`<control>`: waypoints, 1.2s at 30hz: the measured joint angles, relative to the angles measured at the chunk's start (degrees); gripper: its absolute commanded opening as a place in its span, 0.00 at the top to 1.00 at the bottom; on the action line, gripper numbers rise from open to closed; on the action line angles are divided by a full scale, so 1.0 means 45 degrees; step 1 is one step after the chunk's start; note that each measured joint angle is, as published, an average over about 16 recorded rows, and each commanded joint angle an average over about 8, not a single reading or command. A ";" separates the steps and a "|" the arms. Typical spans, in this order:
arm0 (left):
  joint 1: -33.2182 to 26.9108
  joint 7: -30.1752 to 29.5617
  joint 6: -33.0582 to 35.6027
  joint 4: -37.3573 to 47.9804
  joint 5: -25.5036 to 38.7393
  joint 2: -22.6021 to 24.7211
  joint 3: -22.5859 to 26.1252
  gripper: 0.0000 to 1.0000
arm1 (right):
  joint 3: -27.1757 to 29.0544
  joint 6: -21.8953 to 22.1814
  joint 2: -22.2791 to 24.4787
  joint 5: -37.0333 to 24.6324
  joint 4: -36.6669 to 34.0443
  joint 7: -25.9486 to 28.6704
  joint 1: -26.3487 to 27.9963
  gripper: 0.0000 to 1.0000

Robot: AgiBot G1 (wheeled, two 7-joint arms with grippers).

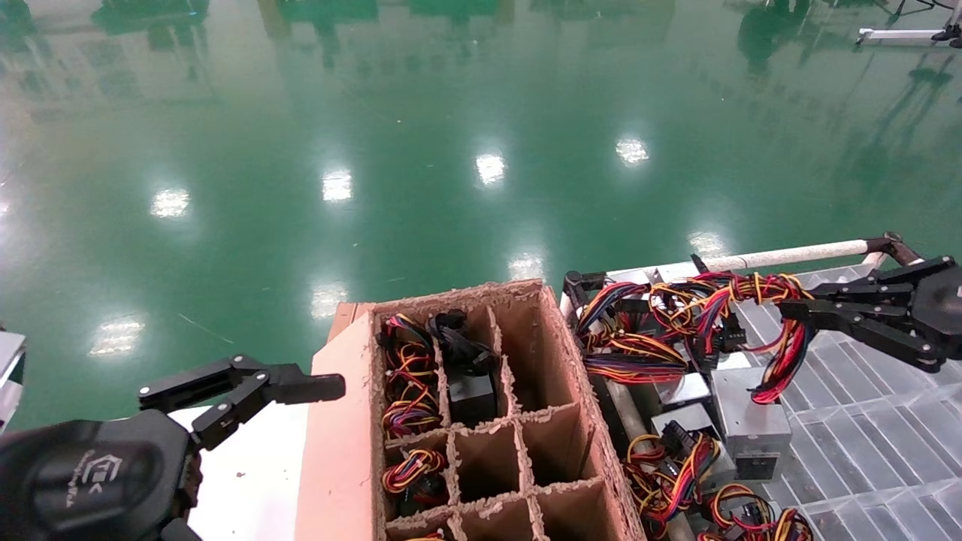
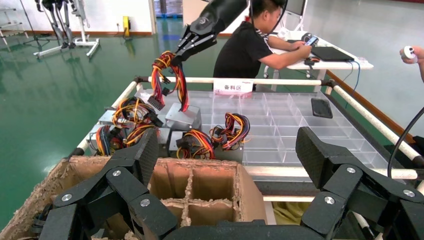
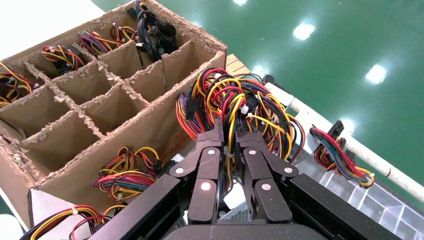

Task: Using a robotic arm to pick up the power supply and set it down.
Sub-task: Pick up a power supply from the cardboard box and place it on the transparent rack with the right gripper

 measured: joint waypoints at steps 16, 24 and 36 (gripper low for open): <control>-0.0001 0.0001 -0.0001 0.0000 -0.0002 -0.0001 0.0003 0.00 | -0.0095 0.0201 0.0187 0.0623 -0.1939 -0.1170 -0.0870 1.00; -0.0001 0.0002 -0.0002 0.0000 -0.0003 -0.0001 0.0004 0.00 | 0.0153 0.0078 0.0504 0.1242 -0.3010 -0.1592 -0.1063 1.00; -0.0001 0.0003 -0.0002 0.0000 -0.0004 -0.0002 0.0006 0.00 | 0.0389 -0.0008 0.0937 0.2081 -0.4112 -0.2047 -0.1648 1.00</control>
